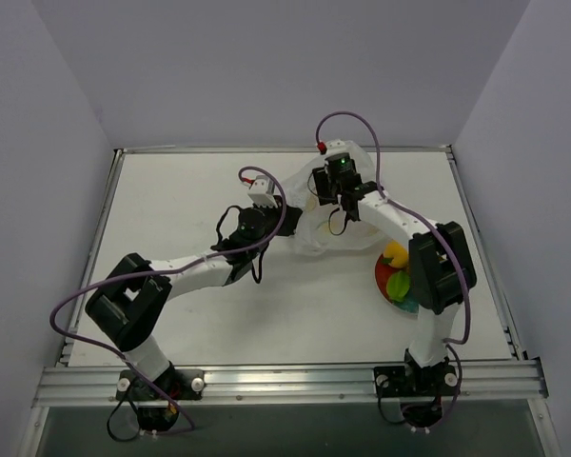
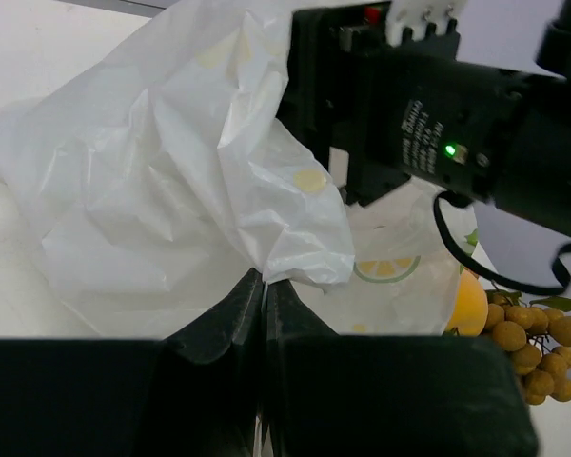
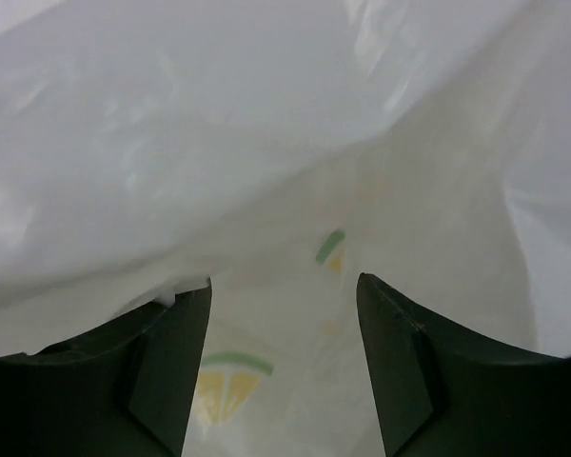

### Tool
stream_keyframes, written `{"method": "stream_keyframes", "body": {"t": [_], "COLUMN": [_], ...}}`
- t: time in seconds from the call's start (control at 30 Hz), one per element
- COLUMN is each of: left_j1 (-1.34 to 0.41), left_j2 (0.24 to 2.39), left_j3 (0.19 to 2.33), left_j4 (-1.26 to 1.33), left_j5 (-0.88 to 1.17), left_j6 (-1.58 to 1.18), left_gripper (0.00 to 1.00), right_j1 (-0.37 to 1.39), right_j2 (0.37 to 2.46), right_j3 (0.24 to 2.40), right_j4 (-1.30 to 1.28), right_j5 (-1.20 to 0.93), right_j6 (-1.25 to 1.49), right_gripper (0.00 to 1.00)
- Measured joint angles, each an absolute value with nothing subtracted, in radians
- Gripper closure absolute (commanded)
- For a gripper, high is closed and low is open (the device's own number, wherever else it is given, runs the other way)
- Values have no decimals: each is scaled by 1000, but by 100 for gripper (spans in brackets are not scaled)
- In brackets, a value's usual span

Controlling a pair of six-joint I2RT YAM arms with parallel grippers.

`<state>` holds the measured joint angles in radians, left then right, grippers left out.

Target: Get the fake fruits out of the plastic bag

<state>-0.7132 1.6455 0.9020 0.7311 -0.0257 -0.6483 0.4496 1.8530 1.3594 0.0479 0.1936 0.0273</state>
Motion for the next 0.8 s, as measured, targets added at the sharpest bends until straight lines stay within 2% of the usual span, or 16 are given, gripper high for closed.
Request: {"method": "stream_keyframes", "body": {"t": [0.27,0.53,0.6,0.63,0.67,0.7,0.77,0.8], "left_j1": [-702,-654,-646,-644,-643,-643,-644,-644], "left_j2": [1646,1722,1746,1755,1762,1766,1767,1767], "left_j3": [931,1036,1053,1058,1060,1060,1060,1060], "left_j4": [691,682,676,672,665,657,640,633], "left_j5": [-19,3,4,4,4,4,4,3], "left_j6": [-663,-695,-696,-696,-696,-695,-693,-691], "left_gripper": [98,98,98,97,98,98,98,98], "right_j1": [392,341,335,334,334,334,335,335], "right_j2": [2085,2251,2254,2254,2254,2254,2253,2249], "right_j3": [1556,1710,1711,1709,1705,1698,1679,1664], "right_j4": [117,133,149,163,185,211,256,277], "right_j5": [124,69,110,133,157,179,207,215], "right_j6": [-122,-158,-151,-143,-133,-126,-102,-95], "right_gripper": [9,4,22,35,61,73,96,99]}}
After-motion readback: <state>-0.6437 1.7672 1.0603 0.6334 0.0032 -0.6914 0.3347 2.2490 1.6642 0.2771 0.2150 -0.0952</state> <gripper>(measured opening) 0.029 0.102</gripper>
